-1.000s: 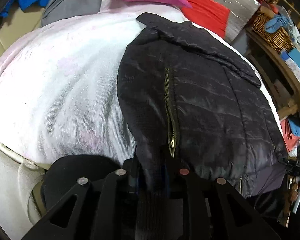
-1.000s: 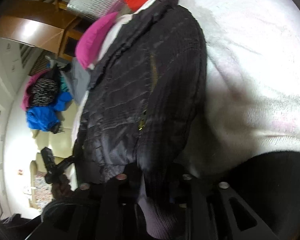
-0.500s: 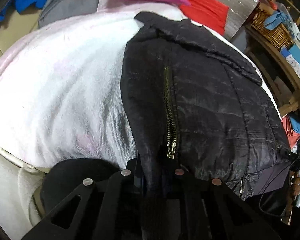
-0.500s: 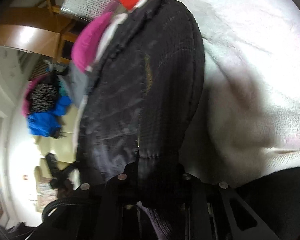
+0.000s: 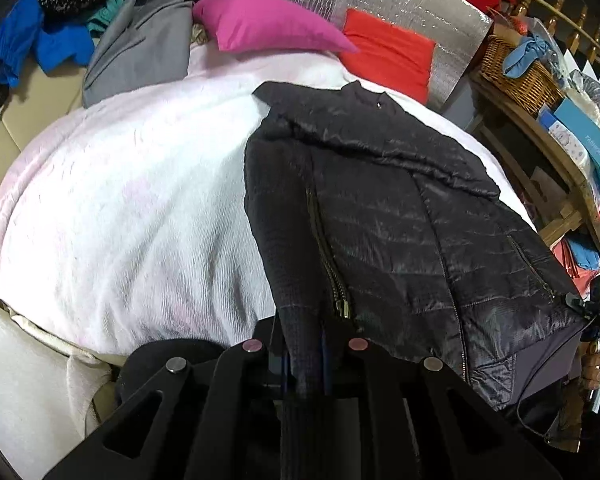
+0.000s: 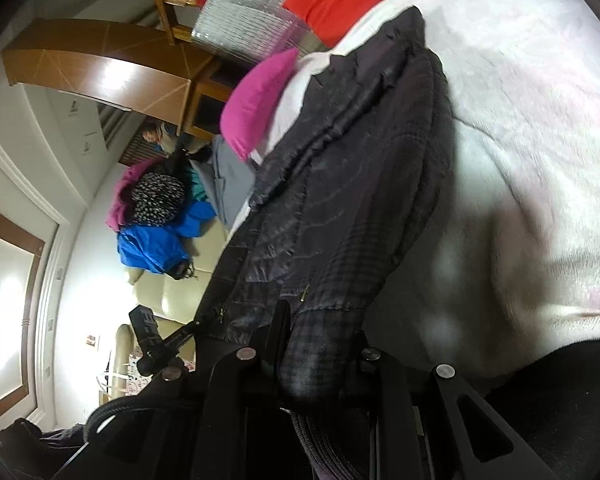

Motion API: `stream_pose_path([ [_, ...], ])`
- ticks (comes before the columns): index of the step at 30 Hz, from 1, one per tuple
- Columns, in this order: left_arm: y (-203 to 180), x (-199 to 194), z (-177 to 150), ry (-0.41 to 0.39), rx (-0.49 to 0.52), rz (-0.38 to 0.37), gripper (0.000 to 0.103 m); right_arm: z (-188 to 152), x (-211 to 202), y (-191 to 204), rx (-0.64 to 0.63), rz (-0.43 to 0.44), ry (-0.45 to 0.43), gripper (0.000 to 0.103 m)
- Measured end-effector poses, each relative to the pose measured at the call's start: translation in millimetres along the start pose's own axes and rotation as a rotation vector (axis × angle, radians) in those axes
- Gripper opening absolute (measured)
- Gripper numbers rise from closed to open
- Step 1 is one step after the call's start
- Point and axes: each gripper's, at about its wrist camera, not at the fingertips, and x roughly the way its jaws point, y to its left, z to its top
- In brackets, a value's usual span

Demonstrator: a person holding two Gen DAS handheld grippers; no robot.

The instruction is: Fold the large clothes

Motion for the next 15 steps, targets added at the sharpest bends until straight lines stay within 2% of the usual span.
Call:
stream_pose_path([
  [15, -11, -20, 44, -0.112, 0.011, -0.026, 0.012, 34, -8, 31, -0.078, 0.067, -0.066, 0.019],
])
